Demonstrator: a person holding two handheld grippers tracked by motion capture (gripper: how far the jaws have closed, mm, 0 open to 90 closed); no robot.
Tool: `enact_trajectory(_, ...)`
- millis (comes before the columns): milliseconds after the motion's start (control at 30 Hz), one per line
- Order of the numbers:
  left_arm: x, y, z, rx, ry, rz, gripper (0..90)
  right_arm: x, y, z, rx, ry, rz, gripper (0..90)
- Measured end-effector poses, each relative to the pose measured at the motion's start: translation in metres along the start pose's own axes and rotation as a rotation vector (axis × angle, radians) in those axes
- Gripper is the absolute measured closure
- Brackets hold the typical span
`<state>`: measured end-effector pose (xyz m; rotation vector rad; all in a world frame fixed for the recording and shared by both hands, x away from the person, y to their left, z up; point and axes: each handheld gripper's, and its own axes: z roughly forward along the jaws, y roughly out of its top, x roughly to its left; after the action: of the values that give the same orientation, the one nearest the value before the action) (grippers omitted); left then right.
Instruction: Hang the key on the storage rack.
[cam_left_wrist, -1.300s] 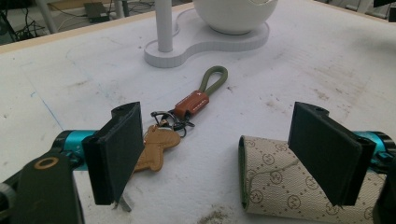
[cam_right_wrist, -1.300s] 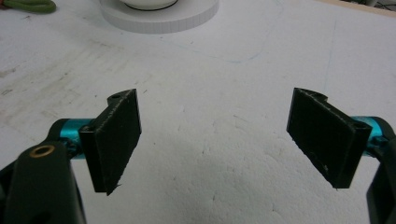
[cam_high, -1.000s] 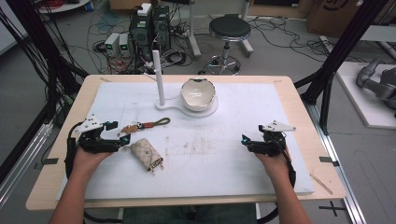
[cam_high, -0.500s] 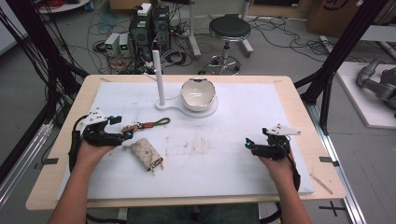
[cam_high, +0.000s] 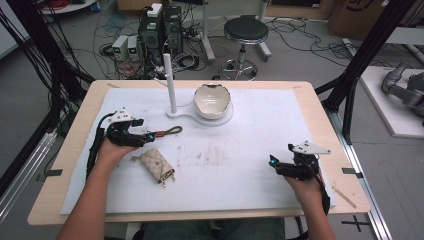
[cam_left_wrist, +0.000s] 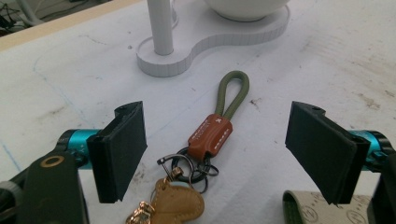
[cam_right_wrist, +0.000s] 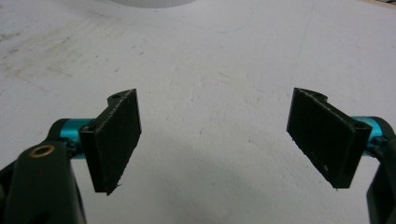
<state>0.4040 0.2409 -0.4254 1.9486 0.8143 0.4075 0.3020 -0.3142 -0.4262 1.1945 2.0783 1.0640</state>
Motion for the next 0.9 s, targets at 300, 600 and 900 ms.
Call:
enact_trajectory(300, 0.002, 0.007, 0.026, 0.070, -0.038, 0.049, 25.7, -0.003, -0.008, -0.009, 0.014, -0.016, 0.007, 18.0)
enact_trajectory(600, 0.006, 0.005, 0.046, 0.185, -0.022, 0.070, 36.1, -0.005, -0.011, -0.012, 0.018, -0.018, 0.008, 18.0)
enact_trajectory(900, 0.004, 0.002, 0.048, 0.230, -0.052, 0.118, 57.5, -0.006, -0.013, -0.013, 0.017, -0.025, 0.010, 18.0)
